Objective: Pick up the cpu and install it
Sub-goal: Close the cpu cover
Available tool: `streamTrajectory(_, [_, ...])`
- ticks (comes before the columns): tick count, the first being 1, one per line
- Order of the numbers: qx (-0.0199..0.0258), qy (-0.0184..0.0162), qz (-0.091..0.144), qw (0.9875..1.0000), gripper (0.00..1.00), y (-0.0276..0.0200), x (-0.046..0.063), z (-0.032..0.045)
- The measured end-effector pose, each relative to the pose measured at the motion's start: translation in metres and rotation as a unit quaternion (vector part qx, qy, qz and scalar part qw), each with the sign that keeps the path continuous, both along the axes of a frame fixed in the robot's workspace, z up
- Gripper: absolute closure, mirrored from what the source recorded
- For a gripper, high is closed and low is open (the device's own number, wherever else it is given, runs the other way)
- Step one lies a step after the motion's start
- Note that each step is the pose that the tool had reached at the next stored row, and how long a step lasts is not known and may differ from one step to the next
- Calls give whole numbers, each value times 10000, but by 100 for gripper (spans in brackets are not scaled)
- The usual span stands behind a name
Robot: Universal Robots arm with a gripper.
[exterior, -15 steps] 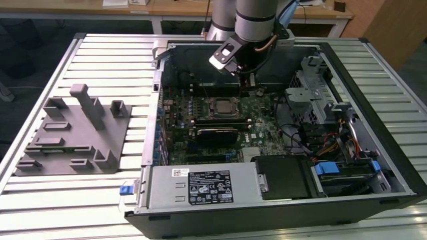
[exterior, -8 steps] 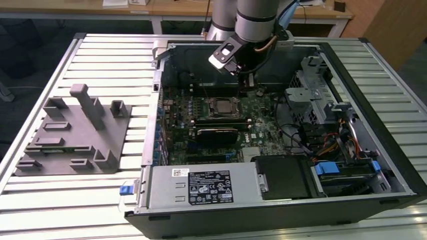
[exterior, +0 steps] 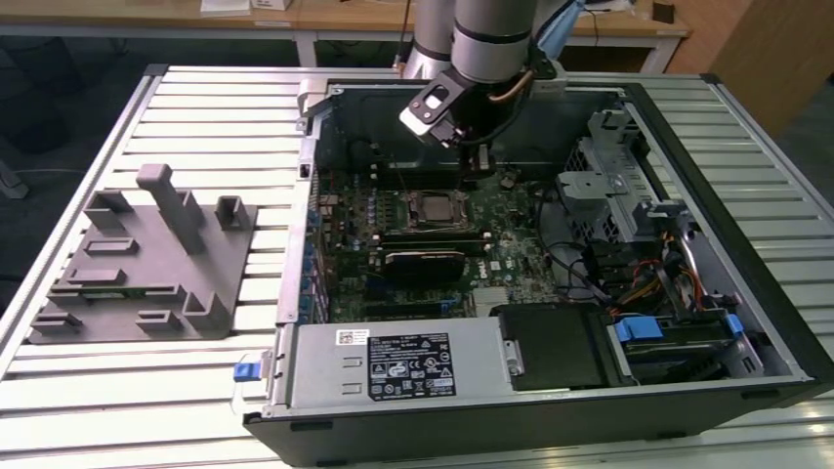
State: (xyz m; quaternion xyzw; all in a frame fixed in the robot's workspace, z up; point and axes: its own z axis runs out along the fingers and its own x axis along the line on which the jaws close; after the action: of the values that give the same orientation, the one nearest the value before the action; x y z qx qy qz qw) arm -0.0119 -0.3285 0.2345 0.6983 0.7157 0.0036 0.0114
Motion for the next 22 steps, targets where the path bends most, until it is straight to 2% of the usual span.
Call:
streamTrajectory(3, [0, 0, 0, 10000, 89, -12, -68, -9])
streamTrajectory(14, [0, 0, 0, 10000, 89, -69, -209, -72])
streamTrajectory(22, [-5, 1, 1, 10000, 89, -79, -277, -118])
